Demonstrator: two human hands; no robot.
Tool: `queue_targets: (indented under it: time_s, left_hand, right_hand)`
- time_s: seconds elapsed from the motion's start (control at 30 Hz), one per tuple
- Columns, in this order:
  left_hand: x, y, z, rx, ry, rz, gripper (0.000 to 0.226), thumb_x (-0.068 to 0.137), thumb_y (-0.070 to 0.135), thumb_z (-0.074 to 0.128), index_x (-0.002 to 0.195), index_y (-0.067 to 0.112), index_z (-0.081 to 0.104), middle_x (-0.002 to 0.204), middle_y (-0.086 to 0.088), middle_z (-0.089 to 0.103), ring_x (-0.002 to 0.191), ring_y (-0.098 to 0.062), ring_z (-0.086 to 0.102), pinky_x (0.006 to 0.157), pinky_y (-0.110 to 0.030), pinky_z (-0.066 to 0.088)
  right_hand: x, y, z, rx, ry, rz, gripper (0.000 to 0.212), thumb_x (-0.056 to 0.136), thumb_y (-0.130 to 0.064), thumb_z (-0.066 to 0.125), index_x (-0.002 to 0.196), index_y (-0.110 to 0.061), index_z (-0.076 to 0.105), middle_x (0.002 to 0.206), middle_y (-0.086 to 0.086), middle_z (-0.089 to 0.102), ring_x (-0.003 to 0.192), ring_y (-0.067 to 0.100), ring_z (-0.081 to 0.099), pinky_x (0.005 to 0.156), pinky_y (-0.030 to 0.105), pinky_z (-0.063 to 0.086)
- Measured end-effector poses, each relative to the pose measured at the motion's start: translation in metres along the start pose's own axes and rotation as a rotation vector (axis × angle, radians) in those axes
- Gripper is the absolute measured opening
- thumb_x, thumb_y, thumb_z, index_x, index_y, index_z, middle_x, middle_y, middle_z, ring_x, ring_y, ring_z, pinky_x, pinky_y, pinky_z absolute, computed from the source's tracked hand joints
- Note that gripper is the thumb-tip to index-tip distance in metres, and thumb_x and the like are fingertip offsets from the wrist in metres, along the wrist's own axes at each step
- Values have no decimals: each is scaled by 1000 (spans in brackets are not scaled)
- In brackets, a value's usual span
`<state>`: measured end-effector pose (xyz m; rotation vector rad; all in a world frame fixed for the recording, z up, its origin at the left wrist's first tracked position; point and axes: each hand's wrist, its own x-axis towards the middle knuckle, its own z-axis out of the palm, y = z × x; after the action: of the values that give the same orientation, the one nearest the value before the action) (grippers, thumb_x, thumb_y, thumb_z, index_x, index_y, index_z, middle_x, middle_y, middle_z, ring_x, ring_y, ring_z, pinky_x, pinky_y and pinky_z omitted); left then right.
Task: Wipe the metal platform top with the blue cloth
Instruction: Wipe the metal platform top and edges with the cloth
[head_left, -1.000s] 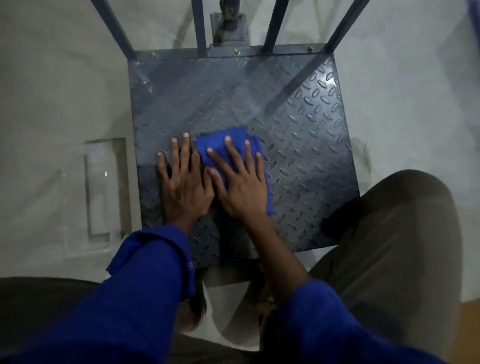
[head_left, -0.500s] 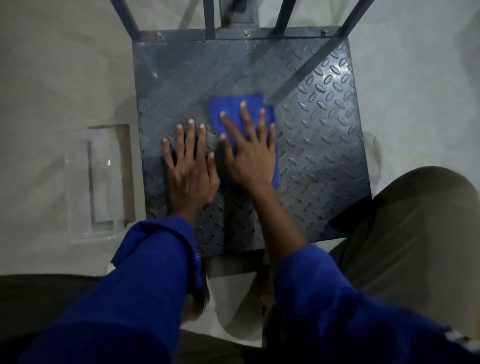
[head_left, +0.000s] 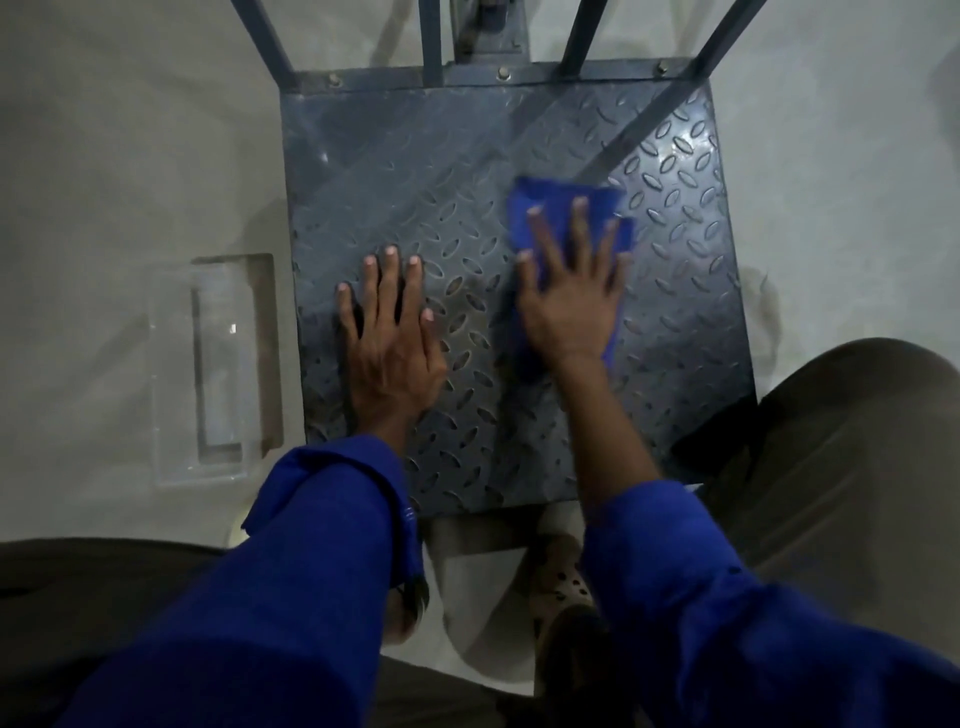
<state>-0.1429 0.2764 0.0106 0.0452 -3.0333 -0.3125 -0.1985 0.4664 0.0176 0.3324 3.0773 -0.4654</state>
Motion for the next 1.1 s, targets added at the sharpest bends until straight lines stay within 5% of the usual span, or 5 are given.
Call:
queue_targets:
  time_s: [0.13,0.4,0.73,0.93,1.1]
  left_hand:
    - [1,0,1,-39,10,-44,57,111,23,28,168,19,33,178,-8,24,166,-27,18,133,-57,16]
    - [1,1,1,-14,-11,-41,62,108,27,22,170,22,27,180,-6,19,167,-27,14,134,-56,13]
    - [-62,-9,-4,87,-92,-171,66,114,42,26,172,13,15,180,-15,11,167,-33,11,134,-53,14]
    - [-98,-7,-5,71,-97,-274,71,113,48,28,171,8,17,180,-13,12,168,-29,9,135,-50,11]
    - [-116,-12,-7,124,-147,-312,76,108,44,31,172,7,11,180,-15,5,168,-30,3,136,-50,8]
  right_hand:
    - [-93,-11,9,-11,-93,-206,56,111,-57,32,166,-49,21,179,-8,3,166,29,-5,133,56,3]
    - [-11,58,-15,-12,31,225,61,107,-64,22,166,-51,15,180,-4,1,165,35,-2,130,63,6]
    - [-48,10,0,-67,-138,-772,52,108,-60,44,158,-50,42,174,-7,28,163,32,21,130,54,18]
    - [-3,-44,16,-65,-39,-541,53,107,-63,35,159,-52,40,174,-8,28,162,37,23,128,59,19]
    - [-65,-47,19,-77,-191,-959,52,111,-56,37,162,-49,34,177,-8,20,165,31,12,132,55,11]
